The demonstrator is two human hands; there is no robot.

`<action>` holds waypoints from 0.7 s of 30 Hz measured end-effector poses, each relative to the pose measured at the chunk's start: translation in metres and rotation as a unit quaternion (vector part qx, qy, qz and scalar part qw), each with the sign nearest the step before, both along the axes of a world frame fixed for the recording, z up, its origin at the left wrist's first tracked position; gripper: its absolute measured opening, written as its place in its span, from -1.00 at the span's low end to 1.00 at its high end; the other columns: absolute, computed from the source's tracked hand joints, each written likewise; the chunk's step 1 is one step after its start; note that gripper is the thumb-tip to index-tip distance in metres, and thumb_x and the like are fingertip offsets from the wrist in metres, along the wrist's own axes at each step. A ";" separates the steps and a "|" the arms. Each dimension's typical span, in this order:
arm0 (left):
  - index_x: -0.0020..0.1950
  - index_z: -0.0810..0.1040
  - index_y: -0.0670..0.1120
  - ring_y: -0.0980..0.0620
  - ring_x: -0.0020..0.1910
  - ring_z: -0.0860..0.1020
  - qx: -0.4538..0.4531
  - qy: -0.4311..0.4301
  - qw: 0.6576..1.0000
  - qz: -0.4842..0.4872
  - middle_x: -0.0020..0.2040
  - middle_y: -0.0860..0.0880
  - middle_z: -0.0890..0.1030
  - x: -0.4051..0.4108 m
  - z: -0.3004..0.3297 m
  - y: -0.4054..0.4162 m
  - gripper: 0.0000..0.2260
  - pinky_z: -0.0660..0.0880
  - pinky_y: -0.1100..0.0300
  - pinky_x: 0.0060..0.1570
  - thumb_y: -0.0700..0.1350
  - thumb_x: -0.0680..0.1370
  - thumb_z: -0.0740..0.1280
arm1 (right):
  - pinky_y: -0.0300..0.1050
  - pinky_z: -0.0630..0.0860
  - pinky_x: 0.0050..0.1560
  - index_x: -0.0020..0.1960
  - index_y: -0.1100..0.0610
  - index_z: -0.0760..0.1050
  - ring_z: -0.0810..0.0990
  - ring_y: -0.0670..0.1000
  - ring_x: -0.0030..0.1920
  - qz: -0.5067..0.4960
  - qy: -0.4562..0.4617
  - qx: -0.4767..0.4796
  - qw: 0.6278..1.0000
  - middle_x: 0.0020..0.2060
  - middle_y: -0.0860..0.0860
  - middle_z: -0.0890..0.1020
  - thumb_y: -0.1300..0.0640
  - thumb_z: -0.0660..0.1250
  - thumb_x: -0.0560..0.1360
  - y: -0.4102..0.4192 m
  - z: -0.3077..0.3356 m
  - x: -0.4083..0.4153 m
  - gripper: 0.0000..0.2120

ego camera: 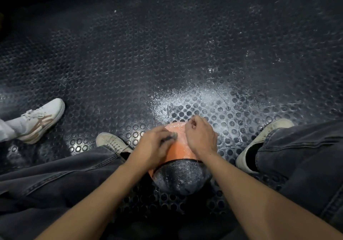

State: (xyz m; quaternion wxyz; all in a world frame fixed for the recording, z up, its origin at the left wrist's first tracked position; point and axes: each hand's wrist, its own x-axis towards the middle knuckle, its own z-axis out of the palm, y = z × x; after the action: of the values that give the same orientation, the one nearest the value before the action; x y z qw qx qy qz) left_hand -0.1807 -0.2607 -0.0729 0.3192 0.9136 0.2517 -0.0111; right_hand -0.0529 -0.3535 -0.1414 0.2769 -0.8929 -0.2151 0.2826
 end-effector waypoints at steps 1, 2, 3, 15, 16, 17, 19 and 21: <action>0.04 0.65 -0.10 0.17 -0.19 0.49 0.001 0.028 0.999 0.046 -0.15 0.10 0.52 0.005 -0.004 0.012 -0.86 0.42 0.41 -0.11 -0.10 0.57 0.33 | -0.05 0.37 0.10 -0.04 -0.01 0.37 0.49 -0.04 -0.07 0.008 -0.003 0.002 1.000 -0.14 -0.11 0.49 -0.05 0.12 0.65 0.001 0.002 -0.001 -0.84; 0.04 0.64 -0.11 0.20 -0.25 0.47 -0.001 0.058 0.994 0.088 -0.20 0.11 0.50 0.010 -0.008 0.022 -0.85 0.42 0.45 -0.20 -0.10 0.58 0.32 | -0.03 0.37 0.13 -0.04 -0.01 0.37 0.49 -0.04 -0.08 0.013 -0.009 0.004 1.000 -0.14 -0.11 0.49 -0.04 0.12 0.65 0.003 0.004 -0.003 -0.84; 0.03 0.64 -0.13 0.19 -0.29 0.45 0.001 0.088 0.990 0.112 -0.23 0.10 0.50 0.012 -0.010 0.029 -0.85 0.43 0.45 -0.25 -0.10 0.58 0.32 | -0.01 0.36 0.16 -0.04 0.00 0.37 0.48 -0.04 -0.09 0.013 -0.015 0.002 1.000 -0.14 -0.10 0.49 -0.04 0.12 0.65 0.003 0.004 -0.005 -0.84; -0.14 0.59 -0.07 0.11 -0.18 0.50 -0.038 0.064 0.994 0.077 -0.16 0.07 0.53 0.010 -0.011 0.020 -0.85 0.41 0.29 -0.19 -0.07 0.58 0.31 | -0.08 0.39 0.08 -0.07 -0.01 0.37 0.49 -0.06 -0.14 0.032 -0.013 0.005 0.999 -0.15 -0.11 0.51 -0.02 0.16 0.64 -0.002 0.003 -0.002 -0.85; -0.09 0.62 -0.10 0.12 -0.13 0.51 -0.041 0.048 0.997 0.046 -0.11 0.06 0.55 0.005 -0.010 0.014 -0.85 0.42 0.30 -0.12 -0.07 0.58 0.30 | -0.07 0.43 0.08 -0.07 -0.02 0.37 0.49 -0.06 -0.14 0.026 -0.014 0.005 1.000 -0.15 -0.11 0.51 -0.02 0.17 0.64 -0.003 0.003 -0.001 -0.86; -0.02 0.64 -0.10 0.13 -0.09 0.51 -0.051 0.036 0.998 0.014 -0.07 0.06 0.56 -0.001 -0.009 0.009 -0.85 0.43 0.31 -0.08 -0.07 0.58 0.31 | -0.06 0.47 0.09 -0.07 -0.02 0.37 0.50 -0.06 -0.14 0.027 -0.012 0.005 1.000 -0.15 -0.12 0.50 -0.03 0.17 0.64 -0.004 0.002 0.001 -0.86; -0.01 0.65 -0.09 0.12 -0.11 0.52 -0.061 0.039 0.997 0.025 -0.10 0.06 0.57 -0.005 -0.012 0.017 -0.86 0.43 0.28 -0.10 -0.08 0.57 0.33 | -0.05 0.51 0.09 -0.08 -0.02 0.37 0.51 -0.06 -0.15 0.045 -0.006 0.002 0.999 -0.16 -0.12 0.51 -0.04 0.17 0.64 -0.003 0.003 0.003 -0.85; -0.13 0.63 -0.11 0.10 -0.20 0.52 -0.039 0.051 0.993 0.097 -0.20 0.07 0.55 -0.003 -0.015 0.026 -0.85 0.45 0.15 -0.13 -0.08 0.57 0.33 | 0.01 0.54 0.11 -0.09 -0.04 0.39 0.52 -0.07 -0.18 0.053 -0.013 0.005 0.999 -0.18 -0.13 0.52 -0.04 0.18 0.64 0.001 0.004 -0.002 -0.85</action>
State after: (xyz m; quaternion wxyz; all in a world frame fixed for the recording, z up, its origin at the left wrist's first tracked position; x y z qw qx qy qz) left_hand -0.1838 -0.2350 -0.0878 0.3409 0.8701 0.3541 -0.0363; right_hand -0.0549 -0.3520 -0.1370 0.2635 -0.8825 -0.2671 0.2836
